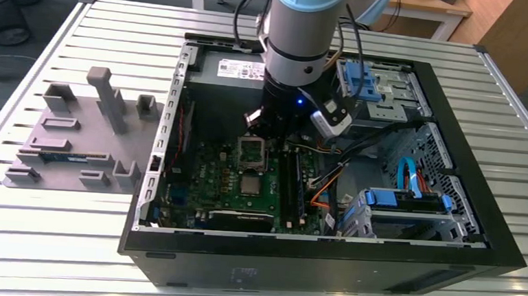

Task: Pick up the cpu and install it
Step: 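Close the cpu cover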

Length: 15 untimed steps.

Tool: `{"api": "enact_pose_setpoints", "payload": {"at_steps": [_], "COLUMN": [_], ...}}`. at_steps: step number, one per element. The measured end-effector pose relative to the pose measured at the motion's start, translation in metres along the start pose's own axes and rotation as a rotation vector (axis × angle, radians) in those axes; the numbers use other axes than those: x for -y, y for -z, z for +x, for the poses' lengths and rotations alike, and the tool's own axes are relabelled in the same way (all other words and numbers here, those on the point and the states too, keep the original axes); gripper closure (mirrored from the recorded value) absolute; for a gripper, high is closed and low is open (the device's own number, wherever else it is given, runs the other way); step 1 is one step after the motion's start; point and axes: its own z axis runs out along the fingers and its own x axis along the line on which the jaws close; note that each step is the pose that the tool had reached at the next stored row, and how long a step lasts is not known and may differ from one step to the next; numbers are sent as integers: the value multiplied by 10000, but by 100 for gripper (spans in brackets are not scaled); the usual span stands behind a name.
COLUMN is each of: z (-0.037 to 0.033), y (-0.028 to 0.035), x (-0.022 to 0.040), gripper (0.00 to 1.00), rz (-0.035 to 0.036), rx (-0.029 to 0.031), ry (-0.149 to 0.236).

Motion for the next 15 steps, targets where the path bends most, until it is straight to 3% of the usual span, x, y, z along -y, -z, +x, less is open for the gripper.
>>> {"api": "enact_pose_setpoints", "payload": {"at_steps": [7,15], "z": [6,22], "y": [65,101], "x": [29,82], "gripper": [89,89], "rz": [5,111], "rx": [0,-37], "ry": [2,6]}}
